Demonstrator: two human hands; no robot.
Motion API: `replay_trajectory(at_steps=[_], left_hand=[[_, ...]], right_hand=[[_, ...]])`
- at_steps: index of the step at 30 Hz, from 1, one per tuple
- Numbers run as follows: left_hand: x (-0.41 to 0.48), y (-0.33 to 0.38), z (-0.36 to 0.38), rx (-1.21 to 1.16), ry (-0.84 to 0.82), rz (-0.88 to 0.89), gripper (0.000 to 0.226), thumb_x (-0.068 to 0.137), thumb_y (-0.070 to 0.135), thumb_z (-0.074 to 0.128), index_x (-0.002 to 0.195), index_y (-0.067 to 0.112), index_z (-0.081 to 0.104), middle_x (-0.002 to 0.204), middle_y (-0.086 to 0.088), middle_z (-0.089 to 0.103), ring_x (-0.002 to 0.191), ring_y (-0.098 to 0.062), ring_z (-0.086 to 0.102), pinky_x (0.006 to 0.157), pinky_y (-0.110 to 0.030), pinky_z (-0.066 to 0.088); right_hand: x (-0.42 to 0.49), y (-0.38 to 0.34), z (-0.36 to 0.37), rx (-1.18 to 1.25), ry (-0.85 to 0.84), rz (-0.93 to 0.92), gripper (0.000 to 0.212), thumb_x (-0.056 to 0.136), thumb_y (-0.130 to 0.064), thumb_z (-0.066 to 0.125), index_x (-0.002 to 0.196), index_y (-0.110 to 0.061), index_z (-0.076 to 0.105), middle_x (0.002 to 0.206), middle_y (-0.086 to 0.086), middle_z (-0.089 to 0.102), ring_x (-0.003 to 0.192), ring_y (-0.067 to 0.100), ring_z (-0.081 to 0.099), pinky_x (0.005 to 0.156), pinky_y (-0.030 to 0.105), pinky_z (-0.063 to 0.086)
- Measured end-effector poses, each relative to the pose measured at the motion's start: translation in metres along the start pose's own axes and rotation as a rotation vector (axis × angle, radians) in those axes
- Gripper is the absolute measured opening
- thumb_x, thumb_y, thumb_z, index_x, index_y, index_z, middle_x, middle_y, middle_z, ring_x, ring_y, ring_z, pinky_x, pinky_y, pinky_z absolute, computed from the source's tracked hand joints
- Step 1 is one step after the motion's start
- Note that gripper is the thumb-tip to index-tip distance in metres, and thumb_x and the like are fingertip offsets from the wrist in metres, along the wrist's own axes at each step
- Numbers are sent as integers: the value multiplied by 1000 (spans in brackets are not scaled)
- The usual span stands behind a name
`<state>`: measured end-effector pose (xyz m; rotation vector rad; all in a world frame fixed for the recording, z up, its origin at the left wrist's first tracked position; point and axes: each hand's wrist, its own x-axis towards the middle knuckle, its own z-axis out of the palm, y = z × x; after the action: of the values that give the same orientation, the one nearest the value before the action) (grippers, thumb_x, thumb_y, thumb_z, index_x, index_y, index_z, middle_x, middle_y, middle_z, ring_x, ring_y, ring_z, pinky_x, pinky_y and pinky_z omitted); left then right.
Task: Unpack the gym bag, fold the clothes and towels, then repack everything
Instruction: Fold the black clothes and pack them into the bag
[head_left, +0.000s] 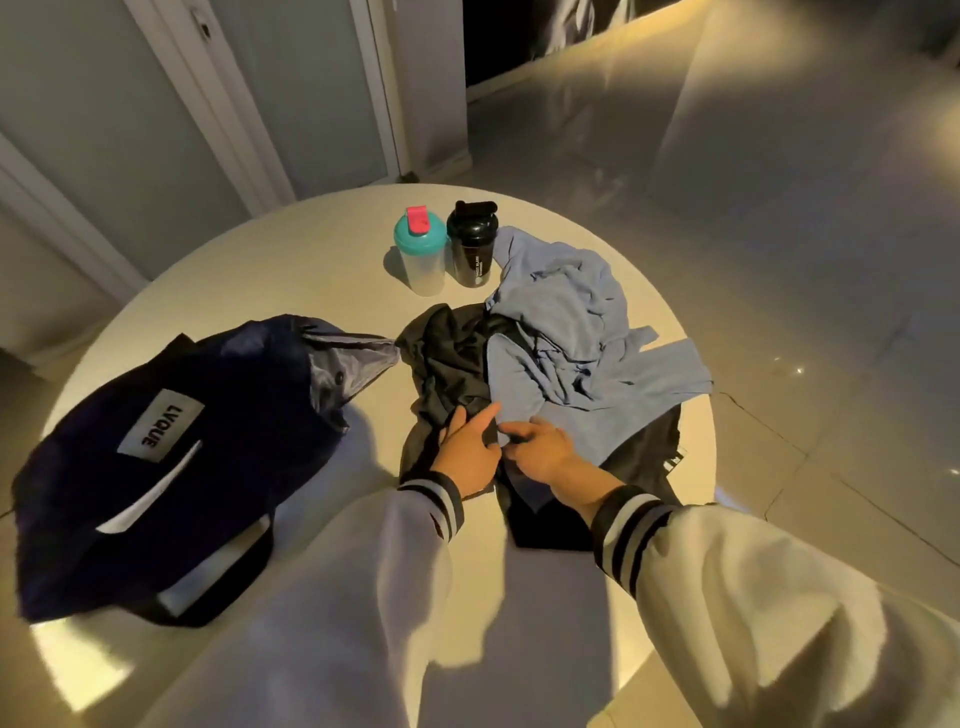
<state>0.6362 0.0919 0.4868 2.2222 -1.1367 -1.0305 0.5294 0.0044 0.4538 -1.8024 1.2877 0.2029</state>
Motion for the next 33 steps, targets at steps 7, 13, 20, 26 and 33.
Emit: replay_trajectory(at_steps=[7,13,20,26,33], left_hand=[[9,13,15,-79,350,-31,39,101,10,51,139,12,59,145,-8,53,135,-26,47,109,-24,32],[-9,25,0,-244,375,45,13,98,10,60,105,11,71,109,-5,63,81,-10,60,63,-1,40],[-29,47,-34,-361,473,121,24,97,9,49,108,25,64,113,-11,61,100,-20,59,91,-29,49],[-64,38,-79,-388,495,92,33,98,26,39,116,16,64,98,9,63,90,-8,58,87,-18,45],[-72,-9,-44,-153,166,-60,31,85,36,63,107,14,68,108,-5,70,101,-23,62,97,-39,49]], right_hand=[[2,5,-42,278,417,-123,49,97,-3,44,144,-15,53,147,11,52,135,32,46,117,44,33],[-11,-8,-54,356,357,-241,35,90,4,48,123,-6,58,124,10,59,120,30,51,96,36,41],[-27,-17,-40,327,247,-196,46,95,-3,51,141,-7,48,134,13,54,126,33,49,111,44,37],[-42,-16,-18,202,281,-193,50,99,-8,46,148,-10,41,155,15,37,144,36,31,121,45,24],[-82,-27,28,472,86,-303,54,106,-36,44,156,-24,30,150,4,47,133,26,50,106,36,44]])
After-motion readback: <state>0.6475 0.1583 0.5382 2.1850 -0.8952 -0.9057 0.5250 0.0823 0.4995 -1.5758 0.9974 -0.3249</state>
